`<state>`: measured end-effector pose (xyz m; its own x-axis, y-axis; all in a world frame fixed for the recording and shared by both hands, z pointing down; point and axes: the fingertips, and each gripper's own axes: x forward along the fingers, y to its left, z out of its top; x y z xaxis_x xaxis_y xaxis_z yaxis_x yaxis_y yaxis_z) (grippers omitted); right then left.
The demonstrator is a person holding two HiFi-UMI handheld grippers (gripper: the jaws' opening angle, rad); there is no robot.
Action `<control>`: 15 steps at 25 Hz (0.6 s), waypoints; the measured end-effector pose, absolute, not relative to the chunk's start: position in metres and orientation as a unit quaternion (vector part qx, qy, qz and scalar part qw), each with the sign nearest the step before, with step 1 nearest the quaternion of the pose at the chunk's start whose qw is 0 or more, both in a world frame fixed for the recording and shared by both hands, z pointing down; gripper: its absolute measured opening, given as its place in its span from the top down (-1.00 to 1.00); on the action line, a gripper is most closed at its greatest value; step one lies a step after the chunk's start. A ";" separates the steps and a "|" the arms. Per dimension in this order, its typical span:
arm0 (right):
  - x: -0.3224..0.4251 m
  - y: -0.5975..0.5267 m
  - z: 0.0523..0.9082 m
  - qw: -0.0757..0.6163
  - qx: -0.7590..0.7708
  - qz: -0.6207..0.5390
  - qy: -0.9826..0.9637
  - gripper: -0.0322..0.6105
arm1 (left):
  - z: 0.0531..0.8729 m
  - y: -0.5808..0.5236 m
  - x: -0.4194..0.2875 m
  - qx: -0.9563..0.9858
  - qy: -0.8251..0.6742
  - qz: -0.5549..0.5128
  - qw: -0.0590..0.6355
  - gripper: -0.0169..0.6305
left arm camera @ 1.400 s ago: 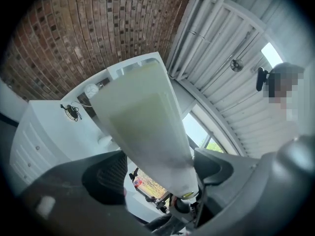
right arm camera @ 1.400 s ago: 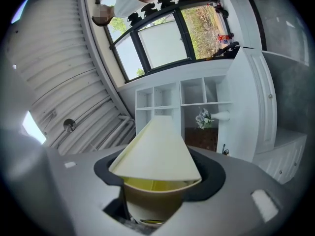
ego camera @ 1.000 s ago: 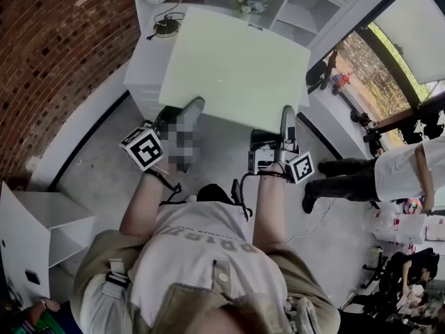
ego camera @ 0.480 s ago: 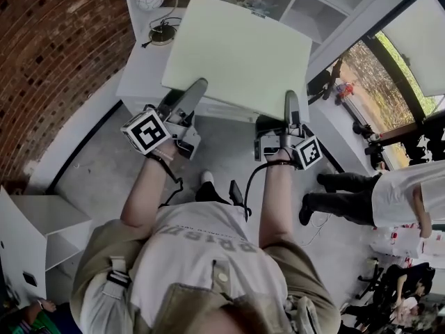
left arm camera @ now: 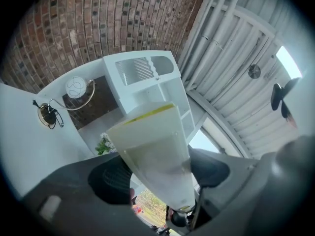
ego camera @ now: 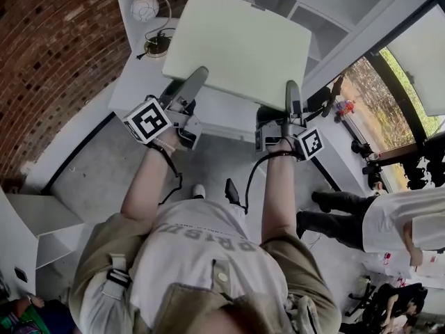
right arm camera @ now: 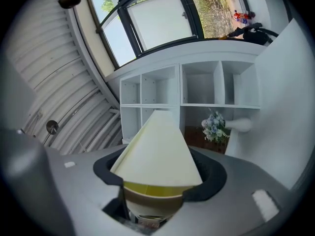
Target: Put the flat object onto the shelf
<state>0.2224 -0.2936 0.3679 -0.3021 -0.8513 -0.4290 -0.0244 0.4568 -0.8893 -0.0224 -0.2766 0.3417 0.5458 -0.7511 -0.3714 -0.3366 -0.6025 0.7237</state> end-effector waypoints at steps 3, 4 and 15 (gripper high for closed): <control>0.228 -0.315 0.362 0.496 -0.308 -0.418 0.696 -0.05 | 0.335 -0.295 -0.015 0.825 -0.333 -0.350 0.293 -0.21; 0.230 -0.321 0.361 0.495 -0.306 -0.419 0.697 -0.05 | 0.333 -0.299 -0.013 0.825 -0.335 -0.350 0.291 -0.21; 0.231 -0.383 0.349 0.473 -0.294 -0.423 0.715 -0.06 | 0.329 -0.355 -0.009 0.819 -0.346 -0.352 0.293 -0.20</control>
